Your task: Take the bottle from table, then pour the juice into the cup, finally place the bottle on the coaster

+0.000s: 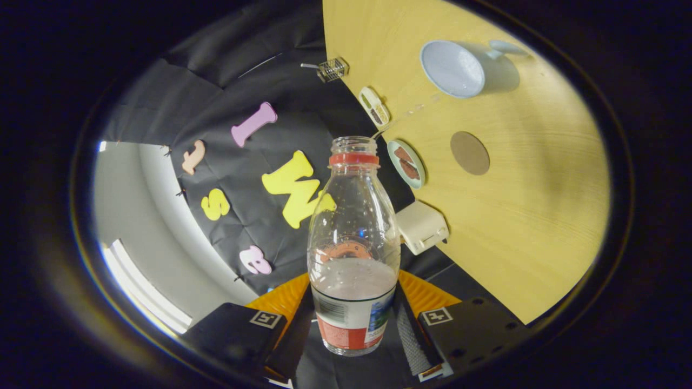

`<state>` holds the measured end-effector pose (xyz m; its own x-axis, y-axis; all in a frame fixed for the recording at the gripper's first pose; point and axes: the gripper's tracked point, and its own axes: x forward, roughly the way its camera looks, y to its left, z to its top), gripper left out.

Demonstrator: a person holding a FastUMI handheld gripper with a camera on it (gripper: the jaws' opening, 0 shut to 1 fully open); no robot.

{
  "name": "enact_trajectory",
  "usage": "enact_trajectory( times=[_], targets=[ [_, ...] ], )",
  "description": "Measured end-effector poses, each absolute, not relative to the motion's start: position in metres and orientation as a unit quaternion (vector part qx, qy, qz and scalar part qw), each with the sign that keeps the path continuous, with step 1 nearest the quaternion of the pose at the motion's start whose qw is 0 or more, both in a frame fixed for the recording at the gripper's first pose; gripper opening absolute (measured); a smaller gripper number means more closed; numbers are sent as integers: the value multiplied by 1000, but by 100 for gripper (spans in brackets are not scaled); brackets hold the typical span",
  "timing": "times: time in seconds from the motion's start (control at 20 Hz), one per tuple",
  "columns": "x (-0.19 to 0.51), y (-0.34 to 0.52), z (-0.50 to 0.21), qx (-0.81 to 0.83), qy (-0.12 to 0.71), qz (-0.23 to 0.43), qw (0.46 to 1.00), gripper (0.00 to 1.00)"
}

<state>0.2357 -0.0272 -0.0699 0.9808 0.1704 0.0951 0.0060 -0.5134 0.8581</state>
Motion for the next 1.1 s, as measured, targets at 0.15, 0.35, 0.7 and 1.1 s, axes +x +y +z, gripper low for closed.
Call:
enact_trajectory(
  times=[0.15,0.35,0.7,1.1],
  targets=[
    [232,-36,-66,871,41,82,482,79],
    [226,-58,-56,890,20,84,448,79],
    [229,-75,-54,918,8,84,387,79],
    [220,-89,-53,931,-16,84,354,79]
  ],
)
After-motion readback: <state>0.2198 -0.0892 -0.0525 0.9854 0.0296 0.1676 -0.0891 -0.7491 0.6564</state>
